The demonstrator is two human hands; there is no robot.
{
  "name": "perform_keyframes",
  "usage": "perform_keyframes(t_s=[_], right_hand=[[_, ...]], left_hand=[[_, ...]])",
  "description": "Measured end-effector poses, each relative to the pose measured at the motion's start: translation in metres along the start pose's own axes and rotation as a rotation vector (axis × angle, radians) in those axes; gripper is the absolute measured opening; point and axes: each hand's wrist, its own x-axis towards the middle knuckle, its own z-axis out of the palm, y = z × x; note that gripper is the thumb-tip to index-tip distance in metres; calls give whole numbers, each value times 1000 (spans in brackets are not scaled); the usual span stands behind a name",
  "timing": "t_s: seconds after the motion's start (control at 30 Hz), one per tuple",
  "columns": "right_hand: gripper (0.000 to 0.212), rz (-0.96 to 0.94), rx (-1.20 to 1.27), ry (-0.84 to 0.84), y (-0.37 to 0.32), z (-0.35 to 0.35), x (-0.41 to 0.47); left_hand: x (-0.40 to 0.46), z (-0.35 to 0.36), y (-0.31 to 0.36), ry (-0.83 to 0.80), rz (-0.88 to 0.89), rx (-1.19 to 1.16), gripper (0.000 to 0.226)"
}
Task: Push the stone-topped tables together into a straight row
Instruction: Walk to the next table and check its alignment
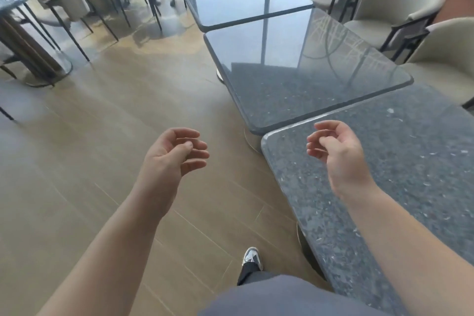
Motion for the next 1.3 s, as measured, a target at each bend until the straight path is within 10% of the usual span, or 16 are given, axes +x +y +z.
perform_keyframes(t_s=[0.33, 0.67, 1.03, 1.3], right_hand=[[29, 169, -57, 166, 33, 50, 98], [33, 299, 118, 868, 91, 86, 113], [19, 627, 951, 1180, 195, 117, 71], [89, 517, 1390, 1148, 285, 97, 84]], left_hand=[[197, 21, -51, -139, -462, -49, 22], [350, 27, -110, -489, -908, -62, 26], [334, 84, -185, -548, -1326, 81, 35], [298, 133, -274, -477, -1426, 89, 83]])
